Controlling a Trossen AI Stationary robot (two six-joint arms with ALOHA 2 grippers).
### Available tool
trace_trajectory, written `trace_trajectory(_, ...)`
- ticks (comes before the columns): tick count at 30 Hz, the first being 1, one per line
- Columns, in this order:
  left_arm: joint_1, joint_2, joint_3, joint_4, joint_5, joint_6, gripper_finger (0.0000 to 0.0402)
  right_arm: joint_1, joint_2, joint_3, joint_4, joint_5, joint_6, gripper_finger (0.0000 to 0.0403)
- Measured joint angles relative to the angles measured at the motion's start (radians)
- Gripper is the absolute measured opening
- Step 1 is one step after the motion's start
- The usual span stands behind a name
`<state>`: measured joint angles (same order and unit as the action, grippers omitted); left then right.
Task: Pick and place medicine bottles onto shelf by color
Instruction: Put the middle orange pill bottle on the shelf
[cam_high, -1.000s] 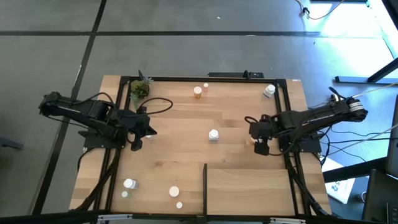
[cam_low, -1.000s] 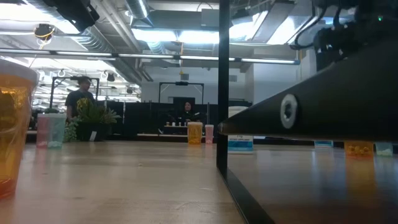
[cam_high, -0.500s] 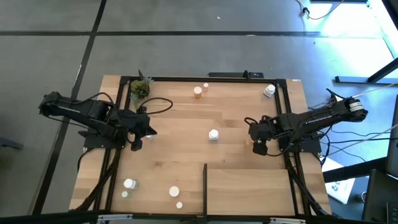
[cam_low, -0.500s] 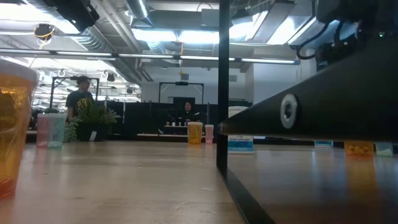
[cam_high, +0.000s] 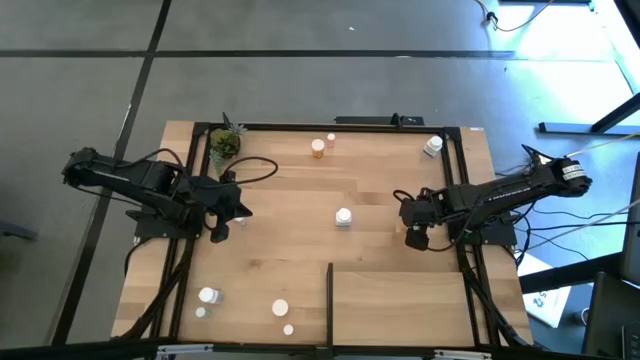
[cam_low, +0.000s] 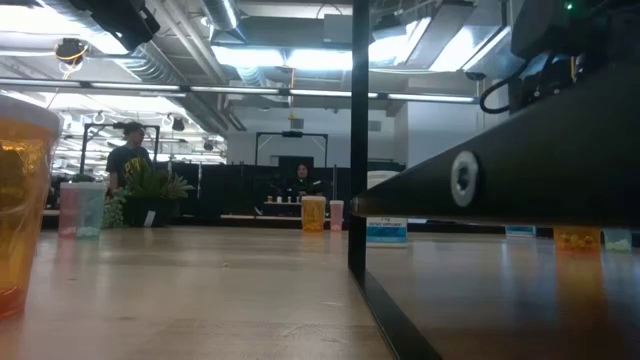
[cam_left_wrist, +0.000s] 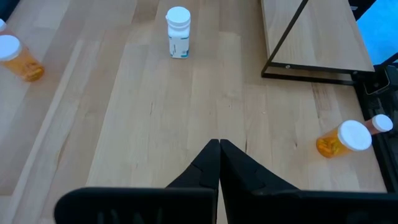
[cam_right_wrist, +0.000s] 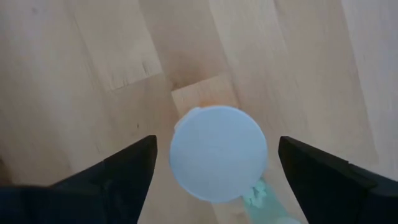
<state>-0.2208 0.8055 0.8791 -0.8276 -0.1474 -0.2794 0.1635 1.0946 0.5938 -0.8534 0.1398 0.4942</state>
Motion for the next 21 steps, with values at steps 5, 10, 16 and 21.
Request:
trace_trajectory(5, 0.0, 0.0, 0.0, 0.001, 0.0, 0.0, 0.0, 0.0, 0.0, 0.0, 0.0, -0.001, 0.008, 0.0303)
trace_trajectory(10, 0.0, 0.0, 0.0, 0.001, 0.0, 0.0, 0.0, 0.0, 0.0, 0.0, 0.001, -0.001, 0.025, 0.0273)
trace_trajectory(16, 0.0, 0.0, 0.0, 0.001, 0.0, 0.0, 0.0, 0.0, 0.0, 0.0, 0.009, 0.01, 0.041, 0.0238)
trace_trajectory(21, 0.0, 0.0, 0.0, 0.001, 0.0, 0.0, 0.0, 0.0, 0.0, 0.0, 0.021, 0.009, 0.055, 0.0215)
